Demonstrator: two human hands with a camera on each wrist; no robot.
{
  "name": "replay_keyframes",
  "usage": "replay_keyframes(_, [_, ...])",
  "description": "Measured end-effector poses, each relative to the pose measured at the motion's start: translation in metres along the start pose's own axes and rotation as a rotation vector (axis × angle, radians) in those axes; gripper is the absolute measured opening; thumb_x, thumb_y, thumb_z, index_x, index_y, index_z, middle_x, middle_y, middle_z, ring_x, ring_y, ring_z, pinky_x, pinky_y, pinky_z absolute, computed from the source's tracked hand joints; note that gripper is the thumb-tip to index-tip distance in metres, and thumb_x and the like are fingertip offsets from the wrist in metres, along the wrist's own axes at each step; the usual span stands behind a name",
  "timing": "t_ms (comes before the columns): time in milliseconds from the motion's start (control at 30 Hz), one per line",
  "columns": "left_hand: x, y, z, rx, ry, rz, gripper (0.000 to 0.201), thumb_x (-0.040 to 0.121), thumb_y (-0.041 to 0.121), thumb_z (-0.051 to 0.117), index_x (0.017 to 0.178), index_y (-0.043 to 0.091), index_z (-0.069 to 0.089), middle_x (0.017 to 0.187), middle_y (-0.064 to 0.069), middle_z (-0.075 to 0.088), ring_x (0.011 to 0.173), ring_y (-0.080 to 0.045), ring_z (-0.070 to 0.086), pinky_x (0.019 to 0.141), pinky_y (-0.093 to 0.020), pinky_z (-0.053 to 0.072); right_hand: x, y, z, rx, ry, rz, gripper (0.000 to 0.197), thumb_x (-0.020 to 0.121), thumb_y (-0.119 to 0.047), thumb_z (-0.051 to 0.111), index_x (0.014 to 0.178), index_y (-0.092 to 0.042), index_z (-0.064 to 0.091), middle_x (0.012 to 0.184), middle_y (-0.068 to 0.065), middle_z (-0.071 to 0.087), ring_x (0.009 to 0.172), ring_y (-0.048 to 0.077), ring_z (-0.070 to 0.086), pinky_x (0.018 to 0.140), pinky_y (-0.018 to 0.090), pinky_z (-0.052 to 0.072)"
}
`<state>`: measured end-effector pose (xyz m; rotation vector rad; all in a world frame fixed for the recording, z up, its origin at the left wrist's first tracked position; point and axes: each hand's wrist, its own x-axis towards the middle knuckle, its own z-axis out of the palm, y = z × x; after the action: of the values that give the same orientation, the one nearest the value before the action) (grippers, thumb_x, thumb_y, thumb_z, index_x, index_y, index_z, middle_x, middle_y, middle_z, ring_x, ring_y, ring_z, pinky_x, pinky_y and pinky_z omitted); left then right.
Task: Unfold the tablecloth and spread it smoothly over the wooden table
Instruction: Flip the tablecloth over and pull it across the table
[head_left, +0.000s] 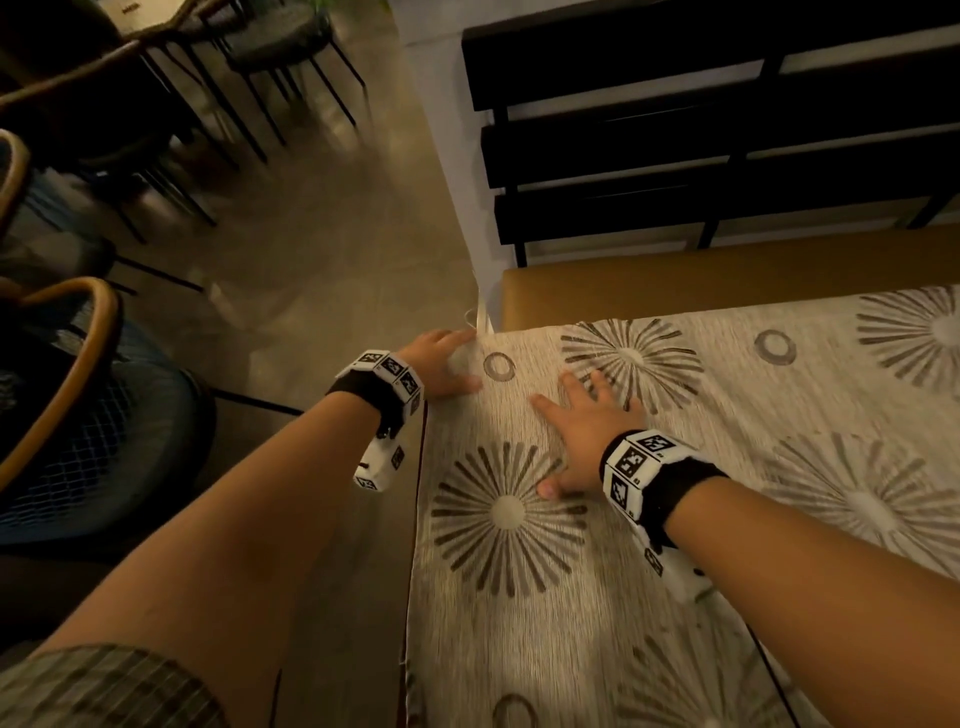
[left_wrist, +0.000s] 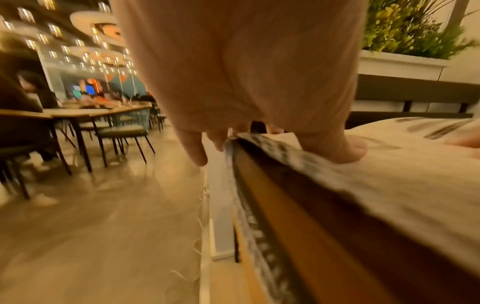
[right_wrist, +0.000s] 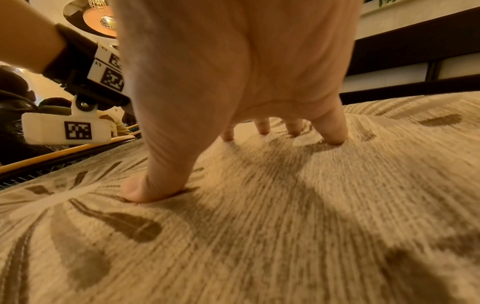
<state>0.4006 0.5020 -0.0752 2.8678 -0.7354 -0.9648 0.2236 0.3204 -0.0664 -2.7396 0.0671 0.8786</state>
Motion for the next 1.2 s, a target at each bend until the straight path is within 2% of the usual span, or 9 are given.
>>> replay_keyframes(167, [-0.004,-0.021,-0.016,0.302,0.156,-0.081,0.069,0.096,0.046,0.047,0.153,0.03,0.011,0.162,-0.004,0.01,0.148,-0.029,0.008,0.117,-0.052,0.022,-0.001,0.0,-0.001,-0.012,0.001,0.003,0.112,0.066,-0.067,0.07,0.148,-0.044,-0.003,0.16,0.001,-0.019,0.145,0.037,-0.017,0.112,0.067,0.005])
replay_keyframes(233, [-0.013,-0.009,-0.009,0.329,0.276,0.044,0.06,0.1,0.036,0.041,0.153,0.026,0.013,0.161,-0.004,0.011,0.148,-0.027,0.009,0.117,-0.048,0.021,-0.001,0.0,-0.001,-0.011,-0.005,0.009,0.113,0.066,-0.067,0.071,0.148,-0.045,-0.003,0.16,0.0,-0.019,0.145,0.036,-0.018,0.113,0.066,0.005])
replay_keyframes(333, [-0.031,-0.001,0.023,0.187,0.138,0.232,0.059,0.102,0.04,0.034,0.154,0.022,0.012,0.162,-0.009,0.006,0.149,-0.029,0.006,0.119,-0.045,0.014,-0.001,0.0,-0.002,-0.005,-0.004,0.012,0.112,0.066,-0.066,0.071,0.148,-0.044,-0.003,0.16,0.0,-0.019,0.145,0.036,-0.018,0.113,0.066,0.005])
replay_keyframes(500, [-0.04,-0.044,0.036,0.195,0.109,-0.277,0.065,0.1,0.048,0.027,0.154,0.015,0.009,0.162,-0.005,-0.004,0.149,-0.024,-0.003,0.12,-0.045,0.01,-0.001,-0.001,-0.001,-0.012,0.015,0.01,0.113,0.066,-0.067,0.071,0.148,-0.043,-0.002,0.16,0.001,-0.016,0.146,0.037,-0.015,0.114,0.065,0.006])
replay_keyframes(567, [-0.05,-0.035,0.036,0.04,0.171,-0.338,0.063,0.101,0.041,0.031,0.153,0.009,0.013,0.162,-0.009,0.005,0.149,-0.028,0.005,0.119,-0.044,0.016,-0.001,-0.001,0.0,-0.021,0.018,0.007,0.113,0.066,-0.067,0.071,0.149,-0.043,-0.002,0.161,0.001,-0.015,0.146,0.037,-0.014,0.114,0.065,0.007])
replay_keyframes(667, [-0.079,0.006,0.045,-0.239,0.28,-0.188,0.064,0.101,0.041,0.033,0.153,0.013,0.011,0.162,-0.009,0.008,0.148,-0.026,0.007,0.118,-0.042,0.012,-0.004,-0.001,0.001,-0.019,0.018,0.011,0.113,0.066,-0.069,0.069,0.149,-0.043,-0.003,0.16,0.001,-0.016,0.145,0.036,-0.016,0.114,0.064,0.004])
replay_keyframes(800, [-0.119,0.038,0.097,-0.007,0.141,0.054,0.07,0.097,0.055,0.034,0.154,0.026,0.005,0.162,-0.007,-0.005,0.149,-0.026,-0.006,0.12,-0.045,0.006,-0.01,-0.012,0.008,-0.034,-0.005,0.0,0.115,0.063,-0.076,0.064,0.149,-0.042,-0.006,0.159,0.001,-0.021,0.145,0.036,-0.02,0.112,0.065,-0.001])
replay_keyframes(1000, [-0.138,0.005,0.119,0.056,0.076,-0.014,0.07,0.097,0.059,0.026,0.153,0.031,-0.005,0.161,-0.006,-0.014,0.148,-0.025,-0.013,0.12,-0.042,0.002,-0.028,-0.027,0.032,-0.056,0.022,-0.077,0.113,0.066,-0.08,0.057,0.15,-0.038,-0.007,0.159,0.001,-0.021,0.146,0.032,-0.018,0.114,0.063,0.0])
replay_keyframes(1200, [-0.175,0.045,0.134,0.021,0.237,0.017,0.07,0.099,0.043,0.037,0.154,0.022,0.0,0.162,-0.008,-0.006,0.149,-0.026,-0.007,0.12,-0.041,0.009,-0.061,-0.016,0.064,-0.081,0.029,-0.01,0.108,0.07,-0.077,0.055,0.15,-0.036,-0.004,0.161,0.001,-0.015,0.147,0.031,-0.01,0.115,0.061,0.008])
